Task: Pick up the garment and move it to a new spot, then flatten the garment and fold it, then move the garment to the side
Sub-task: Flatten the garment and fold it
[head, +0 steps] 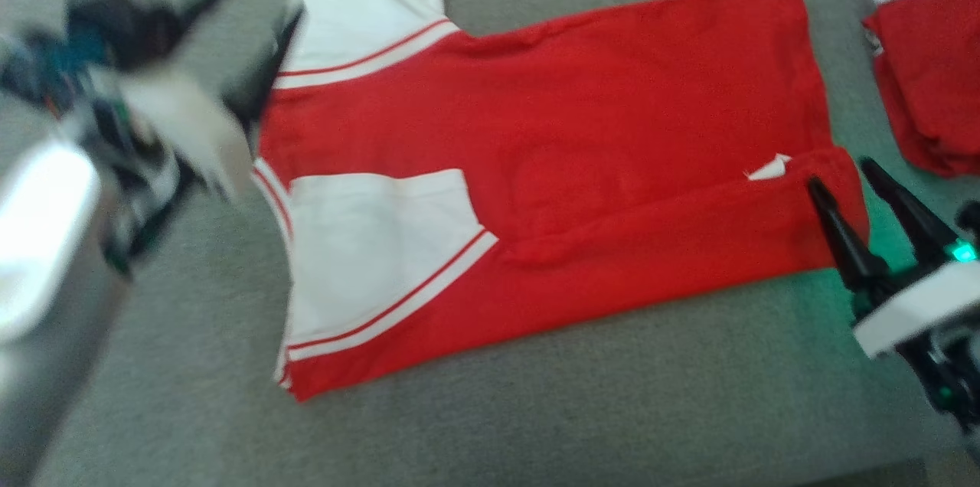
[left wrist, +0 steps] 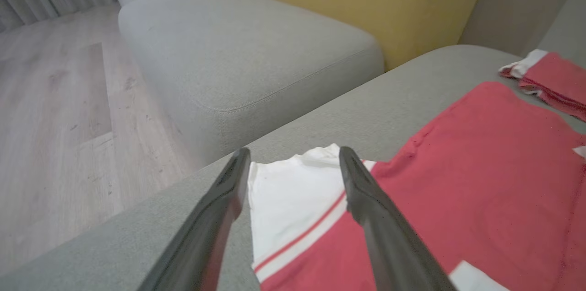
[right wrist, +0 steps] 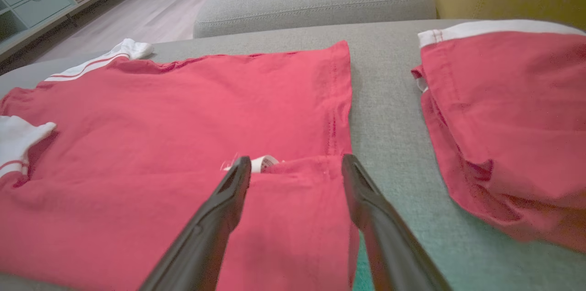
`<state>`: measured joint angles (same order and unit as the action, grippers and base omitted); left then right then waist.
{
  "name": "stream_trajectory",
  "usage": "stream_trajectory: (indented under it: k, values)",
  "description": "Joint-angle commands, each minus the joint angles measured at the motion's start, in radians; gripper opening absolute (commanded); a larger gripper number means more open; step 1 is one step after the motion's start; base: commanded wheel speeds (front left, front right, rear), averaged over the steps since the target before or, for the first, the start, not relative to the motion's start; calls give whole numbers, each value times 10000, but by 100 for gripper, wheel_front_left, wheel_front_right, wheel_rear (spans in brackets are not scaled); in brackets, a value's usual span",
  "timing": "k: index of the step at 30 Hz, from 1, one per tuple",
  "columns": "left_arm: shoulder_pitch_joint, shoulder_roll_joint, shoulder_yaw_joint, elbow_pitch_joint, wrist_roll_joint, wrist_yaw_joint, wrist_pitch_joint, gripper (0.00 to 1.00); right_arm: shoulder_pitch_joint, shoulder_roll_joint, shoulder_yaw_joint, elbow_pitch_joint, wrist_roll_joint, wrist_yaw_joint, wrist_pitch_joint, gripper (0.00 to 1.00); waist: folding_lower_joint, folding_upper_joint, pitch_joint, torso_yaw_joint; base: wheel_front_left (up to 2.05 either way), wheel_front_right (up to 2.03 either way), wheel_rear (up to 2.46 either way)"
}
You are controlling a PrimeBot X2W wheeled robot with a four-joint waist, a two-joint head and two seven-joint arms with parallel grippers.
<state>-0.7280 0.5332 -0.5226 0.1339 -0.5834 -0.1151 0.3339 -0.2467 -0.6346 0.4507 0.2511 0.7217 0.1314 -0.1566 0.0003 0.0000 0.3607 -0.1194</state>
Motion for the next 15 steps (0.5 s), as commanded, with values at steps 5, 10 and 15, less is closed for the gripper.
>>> stream_trajectory:
  k: [5, 10, 15]
  values:
    - [-2571, 699, -148, 1550, -626, -140, 1672, 100, -472, 175, 238, -625, -375, -7, 207, 100, -3, 0, 875, -1013, 0, 0, 0]
    - [-3640, 1102, -906, 2802, -1182, -151, 3030, 100, -761, 471, 455, -597, -484, -7, 256, 100, -3, 0, 1225, -1626, 0, 0, 0]
    - [-4271, 1565, -1290, 3535, -1411, -153, 3472, 100, -870, 620, 628, -409, -469, -7, 162, 100, -3, 0, 1549, -2068, 0, 0, 0]
